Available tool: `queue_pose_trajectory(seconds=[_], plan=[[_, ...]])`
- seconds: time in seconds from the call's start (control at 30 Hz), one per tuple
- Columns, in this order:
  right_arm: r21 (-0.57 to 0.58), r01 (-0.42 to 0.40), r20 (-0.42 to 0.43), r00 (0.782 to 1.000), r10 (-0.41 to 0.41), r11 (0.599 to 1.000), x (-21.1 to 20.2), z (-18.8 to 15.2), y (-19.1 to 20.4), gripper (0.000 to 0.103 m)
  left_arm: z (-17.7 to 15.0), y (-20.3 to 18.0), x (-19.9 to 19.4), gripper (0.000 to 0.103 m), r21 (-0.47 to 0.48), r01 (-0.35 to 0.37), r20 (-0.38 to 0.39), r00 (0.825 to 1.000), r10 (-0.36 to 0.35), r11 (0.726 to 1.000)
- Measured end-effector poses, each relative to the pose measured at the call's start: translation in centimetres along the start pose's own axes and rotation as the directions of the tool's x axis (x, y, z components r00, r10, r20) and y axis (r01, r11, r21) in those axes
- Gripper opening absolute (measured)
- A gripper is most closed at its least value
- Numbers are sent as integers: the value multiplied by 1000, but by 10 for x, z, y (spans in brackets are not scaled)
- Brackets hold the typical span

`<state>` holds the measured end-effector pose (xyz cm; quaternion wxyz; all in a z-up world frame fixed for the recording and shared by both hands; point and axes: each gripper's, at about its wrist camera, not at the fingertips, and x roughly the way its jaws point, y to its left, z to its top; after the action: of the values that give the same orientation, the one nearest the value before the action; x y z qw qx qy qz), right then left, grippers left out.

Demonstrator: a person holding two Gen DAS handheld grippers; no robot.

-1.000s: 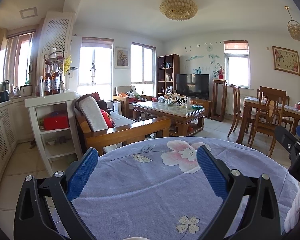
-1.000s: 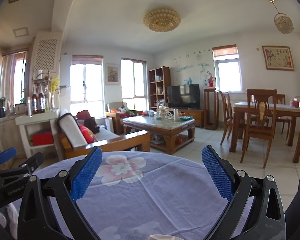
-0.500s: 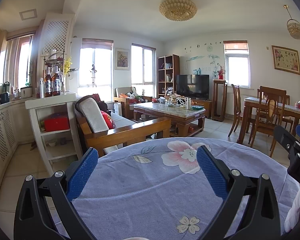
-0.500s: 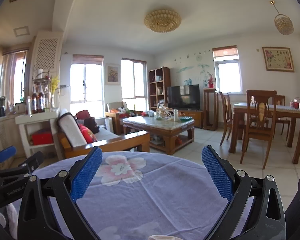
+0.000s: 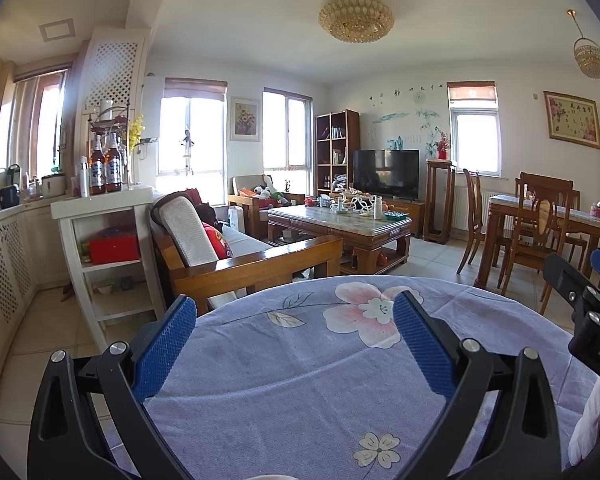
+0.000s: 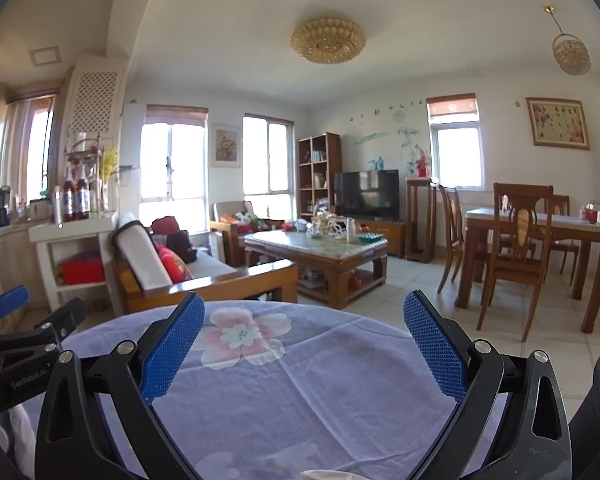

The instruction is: Collect trash

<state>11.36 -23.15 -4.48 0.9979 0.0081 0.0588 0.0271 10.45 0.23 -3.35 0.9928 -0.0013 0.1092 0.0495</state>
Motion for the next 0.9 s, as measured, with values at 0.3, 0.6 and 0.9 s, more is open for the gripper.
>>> queue_pose_trajectory(seconds=[0.3, 0.6, 0.9], plan=[[-11, 5, 3, 1000, -5, 1000, 0, 0, 0, 98, 5, 4, 1, 98, 2, 1, 6, 1000, -1, 1000], [-17, 5, 4, 1000, -5, 1000, 0, 0, 0, 98, 4, 3, 1, 98, 3, 1, 6, 1000, -1, 1000], [-23, 5, 6, 1000, -5, 1000, 0, 1, 1, 98, 5, 3, 1, 98, 3, 3, 4, 1000, -3, 1000]])
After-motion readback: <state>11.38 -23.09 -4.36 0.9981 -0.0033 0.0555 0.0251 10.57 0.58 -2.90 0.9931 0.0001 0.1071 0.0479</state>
